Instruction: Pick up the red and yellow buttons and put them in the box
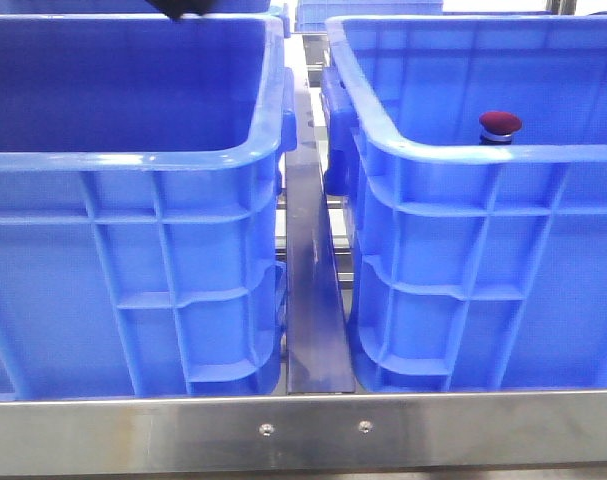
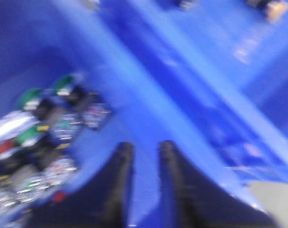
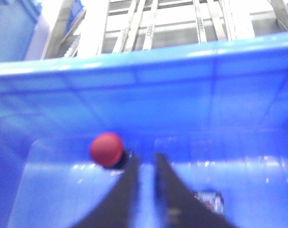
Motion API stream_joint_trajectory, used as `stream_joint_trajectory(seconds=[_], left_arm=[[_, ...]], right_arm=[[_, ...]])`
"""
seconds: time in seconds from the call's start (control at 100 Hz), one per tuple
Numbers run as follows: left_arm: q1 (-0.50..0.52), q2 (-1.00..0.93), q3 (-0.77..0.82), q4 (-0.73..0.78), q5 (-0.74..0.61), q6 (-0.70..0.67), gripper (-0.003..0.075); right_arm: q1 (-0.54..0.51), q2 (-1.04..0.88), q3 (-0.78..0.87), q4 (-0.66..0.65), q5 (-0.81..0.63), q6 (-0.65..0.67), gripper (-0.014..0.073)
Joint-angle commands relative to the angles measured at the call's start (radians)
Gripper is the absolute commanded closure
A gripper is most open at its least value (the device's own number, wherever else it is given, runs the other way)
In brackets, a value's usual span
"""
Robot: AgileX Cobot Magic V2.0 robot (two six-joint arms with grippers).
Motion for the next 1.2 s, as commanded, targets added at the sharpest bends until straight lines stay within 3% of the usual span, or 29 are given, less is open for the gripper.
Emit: stream_joint_trajectory(seconds=[0.0,0.57,0.73,1.19], left_arm=[[0.046,-0.054,-0.027,-0.002,-0.054,-0.014,0.0738],[0.383,-0.297,0.187,0.0,-0.209,-0.016,0.0741],[0.474,-0.396,0.287,0.0,-0.267,-0.031,0.0741],[0.52,-0.693,0.584,0.0,-0.462,-0.037,0.0741]], right_arm=[[-0.002,-0.083,0.014,0.007,-0.024,-0.004,0.0695],[0.001,-0.298,0.187,0.007,-0.105,-0.025,0.0697],[0.052,-0.341,0.201,0.007,-0.135,-0.053,0.0697],[0.103,-0.593,0.385,0.007,-0.225,-0.056,0.0695]])
